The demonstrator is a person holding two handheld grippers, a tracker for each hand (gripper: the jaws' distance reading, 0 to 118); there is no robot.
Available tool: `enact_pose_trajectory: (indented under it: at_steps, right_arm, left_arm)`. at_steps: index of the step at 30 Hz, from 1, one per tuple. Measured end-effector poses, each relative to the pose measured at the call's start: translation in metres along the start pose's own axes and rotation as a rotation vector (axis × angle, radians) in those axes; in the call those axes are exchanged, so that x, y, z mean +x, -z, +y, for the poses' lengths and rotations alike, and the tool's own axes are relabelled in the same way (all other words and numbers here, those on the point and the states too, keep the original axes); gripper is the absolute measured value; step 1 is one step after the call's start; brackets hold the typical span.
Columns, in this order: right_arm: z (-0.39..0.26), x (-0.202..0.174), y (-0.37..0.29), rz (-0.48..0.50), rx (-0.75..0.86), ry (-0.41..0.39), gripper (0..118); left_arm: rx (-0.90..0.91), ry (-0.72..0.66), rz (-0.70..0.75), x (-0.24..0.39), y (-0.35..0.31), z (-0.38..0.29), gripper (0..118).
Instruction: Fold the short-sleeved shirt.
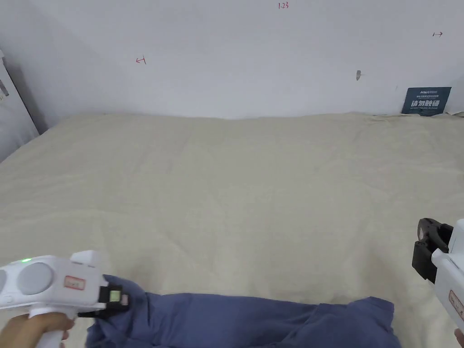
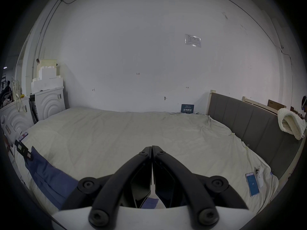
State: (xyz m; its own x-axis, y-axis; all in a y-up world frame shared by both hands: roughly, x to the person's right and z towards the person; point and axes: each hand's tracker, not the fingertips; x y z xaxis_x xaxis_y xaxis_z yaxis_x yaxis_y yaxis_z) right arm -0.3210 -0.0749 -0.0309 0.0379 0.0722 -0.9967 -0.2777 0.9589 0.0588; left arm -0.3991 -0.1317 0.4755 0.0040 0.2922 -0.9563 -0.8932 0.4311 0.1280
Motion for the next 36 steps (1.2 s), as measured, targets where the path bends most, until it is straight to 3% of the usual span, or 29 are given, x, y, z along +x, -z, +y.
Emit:
enact_pose_trajectory:
  at_steps: [14, 24, 25, 27, 29, 30, 36]
  right_arm:
    - [-0.002, 0.024, -0.016, -0.041, 0.008, 0.008, 0]
    - [-0.005, 0.031, -0.02, -0.062, -0.004, 0.007, 0]
    - [-0.006, 0.031, -0.02, -0.062, -0.006, 0.008, 0]
    - [-0.005, 0.03, -0.022, -0.06, -0.01, 0.011, 0]
    - [-0.004, 0.028, -0.022, -0.058, -0.011, 0.013, 0]
    - [-0.004, 0.028, -0.022, -0.056, -0.013, 0.013, 0]
    - [-0.002, 0.023, -0.021, -0.044, -0.009, 0.015, 0]
  left_arm:
    - [-0.169, 0.136, -0.173, 0.139, 0.093, -0.01, 3]
    - [-0.213, 0.159, -0.13, 0.162, 0.133, -0.029, 7]
    - [-0.21, 0.157, -0.133, 0.162, 0.131, -0.029, 15]
    - [-0.2, 0.137, -0.155, 0.159, 0.129, -0.028, 56]
    - [-0.19, 0.125, -0.182, 0.16, 0.12, -0.027, 105]
    - [-0.181, 0.124, -0.191, 0.161, 0.116, -0.027, 117]
    - [-0.032, 0.143, -0.233, 0.15, 0.07, -0.019, 118]
